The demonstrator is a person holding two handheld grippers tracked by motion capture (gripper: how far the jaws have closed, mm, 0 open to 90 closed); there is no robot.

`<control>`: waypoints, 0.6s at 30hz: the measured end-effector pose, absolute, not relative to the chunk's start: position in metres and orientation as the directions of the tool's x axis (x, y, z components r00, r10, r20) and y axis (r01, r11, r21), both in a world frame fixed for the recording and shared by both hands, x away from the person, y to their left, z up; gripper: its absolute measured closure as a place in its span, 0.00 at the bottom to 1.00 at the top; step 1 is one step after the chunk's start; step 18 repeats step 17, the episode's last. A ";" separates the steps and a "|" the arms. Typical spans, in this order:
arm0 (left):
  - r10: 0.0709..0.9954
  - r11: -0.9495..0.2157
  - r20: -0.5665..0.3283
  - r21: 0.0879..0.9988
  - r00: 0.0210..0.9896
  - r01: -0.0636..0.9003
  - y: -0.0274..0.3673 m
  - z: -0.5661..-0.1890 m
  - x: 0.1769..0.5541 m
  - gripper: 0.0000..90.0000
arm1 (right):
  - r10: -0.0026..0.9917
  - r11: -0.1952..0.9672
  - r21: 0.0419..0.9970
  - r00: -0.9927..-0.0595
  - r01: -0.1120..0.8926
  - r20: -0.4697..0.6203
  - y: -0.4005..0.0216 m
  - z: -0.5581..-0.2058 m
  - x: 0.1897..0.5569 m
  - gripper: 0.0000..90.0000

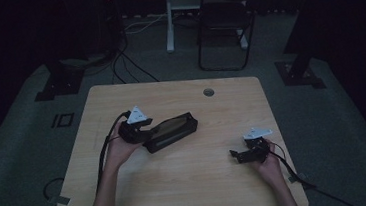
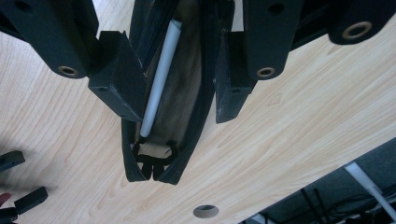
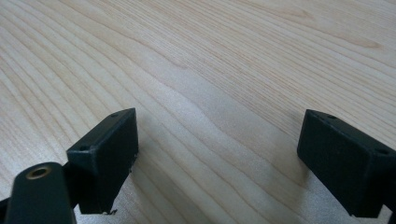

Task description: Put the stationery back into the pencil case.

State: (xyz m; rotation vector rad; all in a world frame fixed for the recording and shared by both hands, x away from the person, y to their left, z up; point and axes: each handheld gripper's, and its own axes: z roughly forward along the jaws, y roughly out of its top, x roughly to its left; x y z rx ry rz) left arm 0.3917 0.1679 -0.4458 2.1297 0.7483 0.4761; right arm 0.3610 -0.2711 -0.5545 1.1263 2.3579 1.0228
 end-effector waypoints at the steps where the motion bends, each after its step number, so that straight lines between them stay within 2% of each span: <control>1: 0.659 -0.493 0.080 0.797 0.748 0.349 0.170 -0.446 0.390 0.59 | 0.776 0.428 0.728 -0.631 0.536 0.008 -0.271 -0.554 0.361 0.14; 18: 0.741 -0.399 0.017 0.815 0.671 0.420 0.211 -0.465 0.377 0.57 | 0.775 0.429 0.728 -0.631 0.535 0.007 -0.271 -0.554 0.361 0.14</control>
